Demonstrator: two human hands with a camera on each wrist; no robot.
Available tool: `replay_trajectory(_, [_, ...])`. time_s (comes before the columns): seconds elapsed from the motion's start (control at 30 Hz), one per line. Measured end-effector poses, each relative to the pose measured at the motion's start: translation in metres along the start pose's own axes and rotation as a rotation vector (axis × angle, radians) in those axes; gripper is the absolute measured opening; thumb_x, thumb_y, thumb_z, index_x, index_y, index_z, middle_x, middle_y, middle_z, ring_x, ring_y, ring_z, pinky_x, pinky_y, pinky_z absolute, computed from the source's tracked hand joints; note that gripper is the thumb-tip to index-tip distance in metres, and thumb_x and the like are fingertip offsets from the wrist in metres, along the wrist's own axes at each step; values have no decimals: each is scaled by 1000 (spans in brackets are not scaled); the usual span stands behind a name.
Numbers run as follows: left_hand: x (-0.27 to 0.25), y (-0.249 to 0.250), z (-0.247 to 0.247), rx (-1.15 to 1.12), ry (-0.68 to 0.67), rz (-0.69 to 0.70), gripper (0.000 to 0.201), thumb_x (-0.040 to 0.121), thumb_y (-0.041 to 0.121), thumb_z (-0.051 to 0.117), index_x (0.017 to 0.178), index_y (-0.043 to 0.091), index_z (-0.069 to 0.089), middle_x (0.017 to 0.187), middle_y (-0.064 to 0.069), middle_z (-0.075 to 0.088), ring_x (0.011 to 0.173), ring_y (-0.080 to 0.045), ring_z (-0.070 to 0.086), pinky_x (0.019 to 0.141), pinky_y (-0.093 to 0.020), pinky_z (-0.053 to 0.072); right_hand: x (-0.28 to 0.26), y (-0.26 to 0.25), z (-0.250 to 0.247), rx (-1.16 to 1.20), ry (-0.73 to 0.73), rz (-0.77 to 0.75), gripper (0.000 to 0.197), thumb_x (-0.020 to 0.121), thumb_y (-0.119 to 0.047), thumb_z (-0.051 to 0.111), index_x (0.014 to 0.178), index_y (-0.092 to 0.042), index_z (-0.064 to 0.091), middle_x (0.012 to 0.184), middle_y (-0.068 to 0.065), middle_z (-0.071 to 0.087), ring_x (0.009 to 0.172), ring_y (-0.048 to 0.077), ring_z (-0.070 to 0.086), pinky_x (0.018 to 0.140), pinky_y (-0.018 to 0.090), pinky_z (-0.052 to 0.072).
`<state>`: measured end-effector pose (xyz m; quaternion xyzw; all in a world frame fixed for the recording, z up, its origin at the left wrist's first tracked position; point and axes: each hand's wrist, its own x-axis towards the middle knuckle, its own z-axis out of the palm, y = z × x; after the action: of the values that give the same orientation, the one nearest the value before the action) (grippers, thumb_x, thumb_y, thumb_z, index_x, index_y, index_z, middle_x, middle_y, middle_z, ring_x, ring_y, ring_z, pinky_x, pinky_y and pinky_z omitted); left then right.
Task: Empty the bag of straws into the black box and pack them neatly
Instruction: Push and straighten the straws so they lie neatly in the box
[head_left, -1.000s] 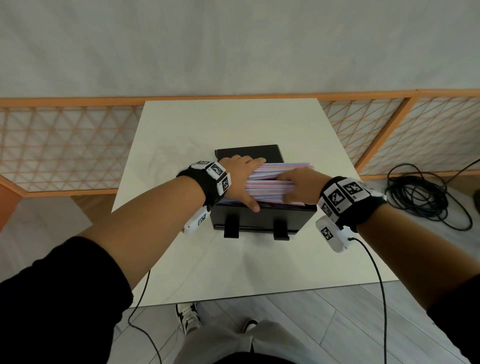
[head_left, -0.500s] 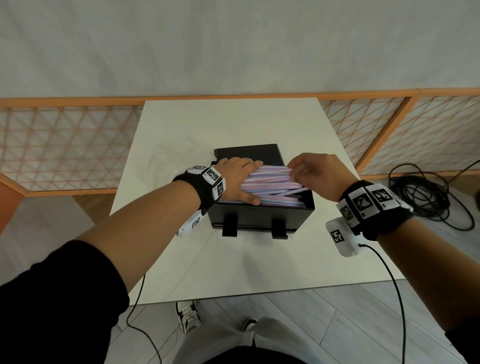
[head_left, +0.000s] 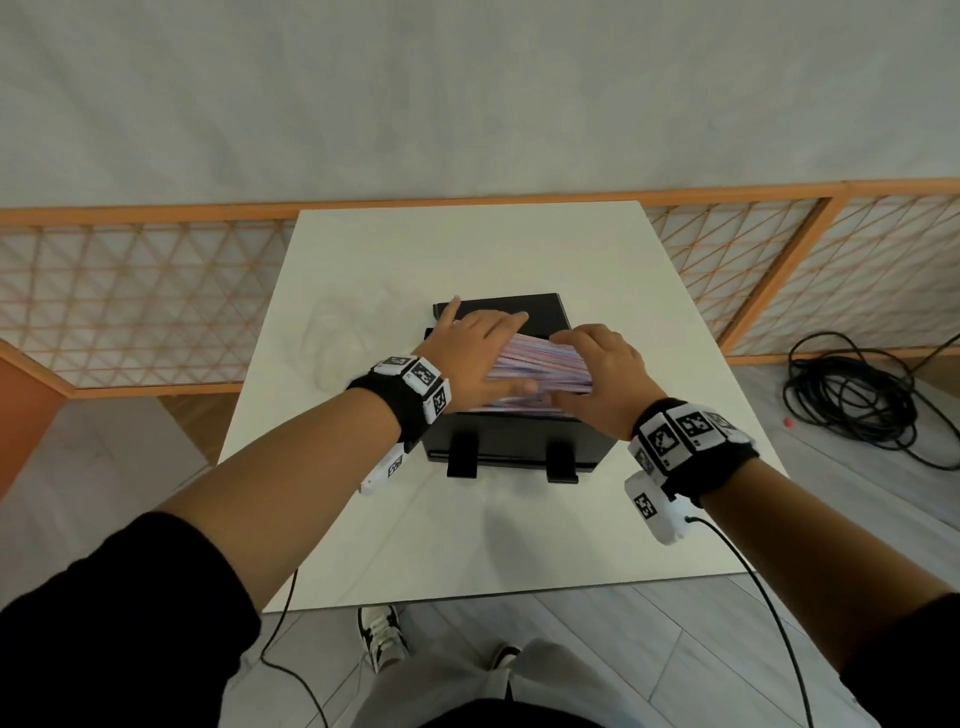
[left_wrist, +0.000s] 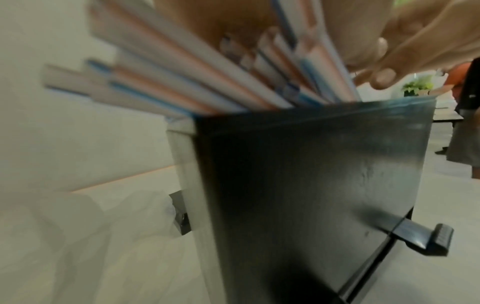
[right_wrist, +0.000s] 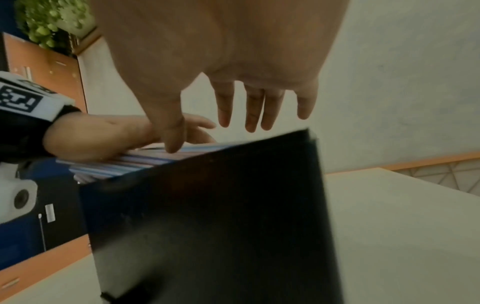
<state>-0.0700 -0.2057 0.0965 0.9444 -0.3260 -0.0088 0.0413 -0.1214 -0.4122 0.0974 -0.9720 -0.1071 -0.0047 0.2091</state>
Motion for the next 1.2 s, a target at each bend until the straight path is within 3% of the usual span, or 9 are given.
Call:
replay_trajectory(0.17, [-22,-16,0,-205,204,-139,77,89,65,32,149,17,20,152,-7,32,141,-23,28,119,-46,6,-1,5,7,-12,0,-50,76,77,-52,64,140,-20,35,141,5,39,131,25,36,113,40,24])
replay_trajectory(0.27, [-33,-22,6,-316,263,-186,64,94,51,34,146,14,28,149,-8,38,137,-24,34,119,-41,9,-3,4,19,-46,-40,-48,90,69,-72,38,145,-24,26,149,4,29,139,24,27,117,46,18])
replay_trajectory(0.37, [-32,-21,9,-316,288,-158,63,93,49,26,142,13,36,144,-8,44,134,-24,38,119,-40,12,-2,3,27,-64,-50,-33,92,69,-74,25,147,-25,20,152,2,26,142,23,22,118,49,17])
replay_trajectory(0.5, [-23,-14,15,-368,306,-156,67,91,52,21,140,10,40,141,-11,46,133,-26,40,116,-36,16,-2,2,28,-120,7,-45,88,73,-71,27,146,-24,26,144,3,38,133,25,35,115,45,23])
replay_trajectory(0.7, [-24,-24,5,-362,511,-182,59,94,44,26,132,6,49,136,-13,51,132,-29,42,117,-49,16,-2,5,30,-129,37,-50,86,73,-73,28,143,-23,34,138,3,44,127,26,39,111,41,25])
replay_trajectory(0.83, [-37,-39,10,-695,646,-389,58,96,48,28,138,12,42,144,-7,43,136,-20,36,113,-32,24,-1,5,31,-138,27,-36,88,72,-74,26,143,-23,33,141,4,41,130,27,37,112,42,23])
replay_trajectory(0.93, [-30,-32,13,-985,492,-601,52,101,43,25,142,13,36,149,-8,37,135,-20,36,106,-23,26,0,4,32,-153,-6,-34,88,73,-73,23,145,-23,30,143,4,39,132,26,35,114,43,23])
replay_trajectory(1.07, [-10,-8,18,-1023,299,-555,64,84,67,17,106,14,46,116,-20,52,106,-30,52,95,-42,42,1,6,32,-149,-41,-23,89,71,-74,23,146,-25,26,145,3,35,134,26,33,115,46,22])
replay_trajectory(1.2, [-11,-17,16,-1140,350,-647,62,99,53,19,137,8,39,139,-16,46,123,-28,49,107,-39,36,4,7,28,-94,-70,17,95,67,-77,28,146,-25,25,147,3,33,136,25,31,116,47,21])
